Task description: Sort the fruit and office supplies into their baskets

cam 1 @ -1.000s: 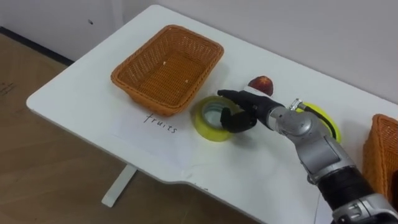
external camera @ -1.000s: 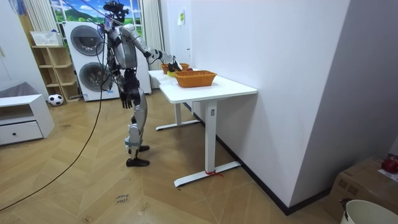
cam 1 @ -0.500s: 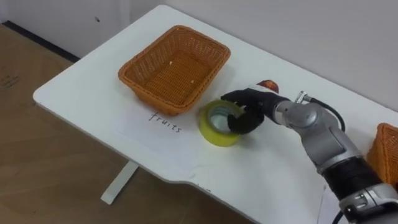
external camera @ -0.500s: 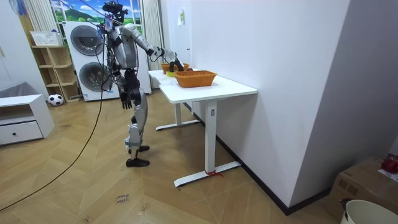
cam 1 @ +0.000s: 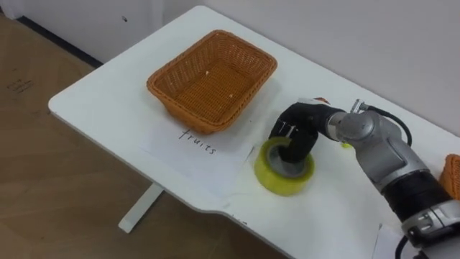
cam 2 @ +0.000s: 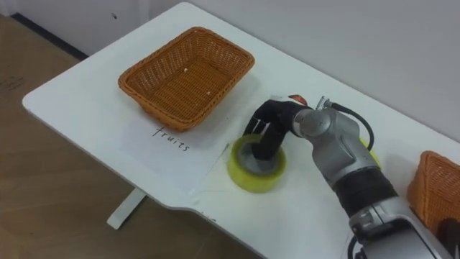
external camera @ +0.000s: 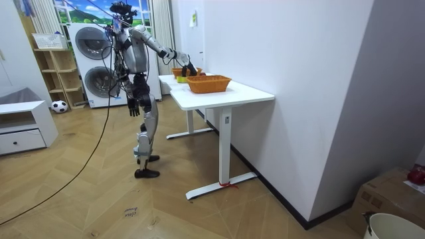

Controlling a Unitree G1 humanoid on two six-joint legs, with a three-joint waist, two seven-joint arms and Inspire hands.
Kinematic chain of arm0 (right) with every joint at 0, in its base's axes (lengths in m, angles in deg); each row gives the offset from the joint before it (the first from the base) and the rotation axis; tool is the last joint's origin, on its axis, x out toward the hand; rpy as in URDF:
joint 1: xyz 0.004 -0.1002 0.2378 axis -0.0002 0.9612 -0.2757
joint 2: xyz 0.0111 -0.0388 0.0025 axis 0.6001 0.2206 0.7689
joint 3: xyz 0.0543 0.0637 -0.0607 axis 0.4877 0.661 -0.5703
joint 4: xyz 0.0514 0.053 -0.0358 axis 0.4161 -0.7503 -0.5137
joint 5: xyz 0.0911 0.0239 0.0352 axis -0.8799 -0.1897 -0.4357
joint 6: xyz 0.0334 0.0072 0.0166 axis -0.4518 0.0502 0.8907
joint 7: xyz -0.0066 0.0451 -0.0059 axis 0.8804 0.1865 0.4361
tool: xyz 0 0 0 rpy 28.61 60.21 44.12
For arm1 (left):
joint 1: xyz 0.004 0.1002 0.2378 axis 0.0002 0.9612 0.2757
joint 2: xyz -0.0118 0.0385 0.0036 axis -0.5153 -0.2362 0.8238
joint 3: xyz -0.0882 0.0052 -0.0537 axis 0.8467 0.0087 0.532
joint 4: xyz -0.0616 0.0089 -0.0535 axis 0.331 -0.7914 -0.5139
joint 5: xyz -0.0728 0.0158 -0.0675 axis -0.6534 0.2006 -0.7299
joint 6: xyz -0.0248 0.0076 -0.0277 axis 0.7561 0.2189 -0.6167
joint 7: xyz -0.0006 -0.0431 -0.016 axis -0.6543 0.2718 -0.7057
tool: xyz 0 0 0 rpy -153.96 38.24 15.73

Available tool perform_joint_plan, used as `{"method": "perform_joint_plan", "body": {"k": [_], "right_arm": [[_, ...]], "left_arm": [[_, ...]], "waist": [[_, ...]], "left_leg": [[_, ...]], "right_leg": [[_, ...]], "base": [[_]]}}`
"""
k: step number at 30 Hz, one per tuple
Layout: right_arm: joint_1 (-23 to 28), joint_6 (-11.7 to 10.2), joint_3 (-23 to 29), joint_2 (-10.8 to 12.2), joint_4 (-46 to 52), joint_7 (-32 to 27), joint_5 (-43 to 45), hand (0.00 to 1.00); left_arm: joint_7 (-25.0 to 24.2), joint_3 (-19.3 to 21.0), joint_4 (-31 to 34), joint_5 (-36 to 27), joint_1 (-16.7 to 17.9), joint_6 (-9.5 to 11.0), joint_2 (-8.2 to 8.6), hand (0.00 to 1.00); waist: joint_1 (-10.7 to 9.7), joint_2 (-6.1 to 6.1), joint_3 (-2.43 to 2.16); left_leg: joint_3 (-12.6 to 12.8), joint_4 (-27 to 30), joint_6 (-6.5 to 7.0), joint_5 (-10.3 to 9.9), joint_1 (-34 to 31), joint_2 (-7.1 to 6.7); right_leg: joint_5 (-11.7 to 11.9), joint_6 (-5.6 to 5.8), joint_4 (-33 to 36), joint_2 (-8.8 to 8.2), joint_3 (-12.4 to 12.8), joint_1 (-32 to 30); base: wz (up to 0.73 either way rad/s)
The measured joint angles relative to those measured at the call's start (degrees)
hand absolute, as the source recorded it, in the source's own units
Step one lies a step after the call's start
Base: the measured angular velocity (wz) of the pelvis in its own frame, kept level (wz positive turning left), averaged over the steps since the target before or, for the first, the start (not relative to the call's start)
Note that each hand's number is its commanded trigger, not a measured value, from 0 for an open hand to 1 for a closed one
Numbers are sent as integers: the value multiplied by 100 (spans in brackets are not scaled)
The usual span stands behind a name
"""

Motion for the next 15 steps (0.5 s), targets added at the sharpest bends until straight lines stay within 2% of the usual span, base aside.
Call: {"method": "perform_joint_plan", "body": {"k": [9, 15], "right_arm": [[-11, 76, -4, -63, 170, 257, 0, 100], [36, 59, -2, -77, 349, 258, -5, 100]], "left_arm": [[125, 4, -226, -4, -80, -15, -51, 0], [198, -10, -426, -242, -253, 61, -61, 0]], "waist": [[-13, -86, 22], [-95, -76, 29]], "left_leg": [[-8, -25, 0, 0, -1, 0], [13, -28, 0, 0, -5, 5]], "right_leg": [[0, 0, -3, 1, 8, -13], [0, 0, -8, 4, 40, -33]], "base": [[0], [-3]]}}
